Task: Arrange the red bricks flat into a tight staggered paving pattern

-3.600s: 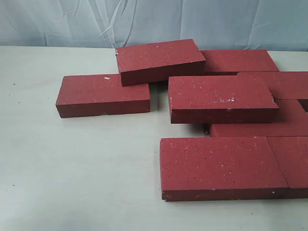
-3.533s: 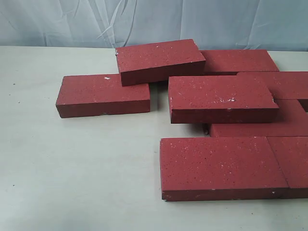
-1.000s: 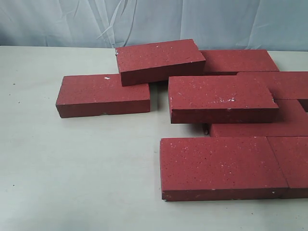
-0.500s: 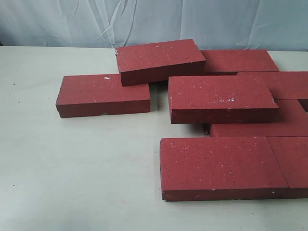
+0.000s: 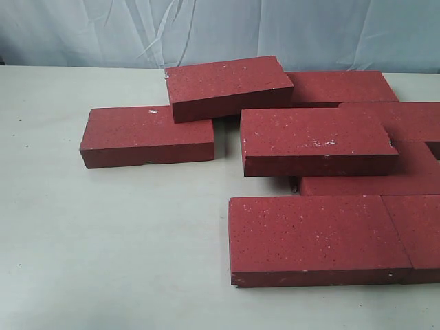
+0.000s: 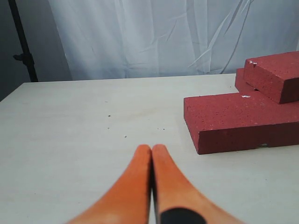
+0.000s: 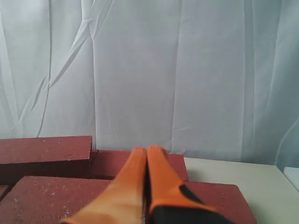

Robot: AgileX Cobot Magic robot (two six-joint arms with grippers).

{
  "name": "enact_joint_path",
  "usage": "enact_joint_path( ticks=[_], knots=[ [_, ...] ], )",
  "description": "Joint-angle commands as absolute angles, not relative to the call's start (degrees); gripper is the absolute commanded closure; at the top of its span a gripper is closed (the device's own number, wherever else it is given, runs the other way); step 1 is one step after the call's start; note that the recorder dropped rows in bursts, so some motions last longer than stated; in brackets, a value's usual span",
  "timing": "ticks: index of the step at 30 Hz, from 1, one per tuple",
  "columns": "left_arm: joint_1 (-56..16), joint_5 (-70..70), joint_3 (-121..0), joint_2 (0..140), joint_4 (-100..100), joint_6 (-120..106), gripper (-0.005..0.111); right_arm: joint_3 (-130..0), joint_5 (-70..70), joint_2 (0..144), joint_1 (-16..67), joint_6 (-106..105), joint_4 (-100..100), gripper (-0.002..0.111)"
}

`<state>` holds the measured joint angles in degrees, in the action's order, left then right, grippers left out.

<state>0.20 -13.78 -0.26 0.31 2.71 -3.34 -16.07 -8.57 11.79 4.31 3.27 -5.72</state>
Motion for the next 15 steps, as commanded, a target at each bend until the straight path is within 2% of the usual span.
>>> enact_joint_path(
  ticks=[1,5,15],
  knots=[
    [0.4,-13.7,0.0,0.0,2.7,-3.1,0.107,-22.0,-13.9,21.0,4.1,3.0,-5.9,0.109],
    [0.4,-13.7,0.0,0.0,2.7,-3.1,0.107,-25.8,-14.4,30.7,4.1,3.0,-5.9,0.109],
    [0.4,-13.7,0.0,0.0,2.7,-3.1,0.107,-26.8,-5.8,36.6,4.1,3.0,-1.8,0.109]
  ],
)
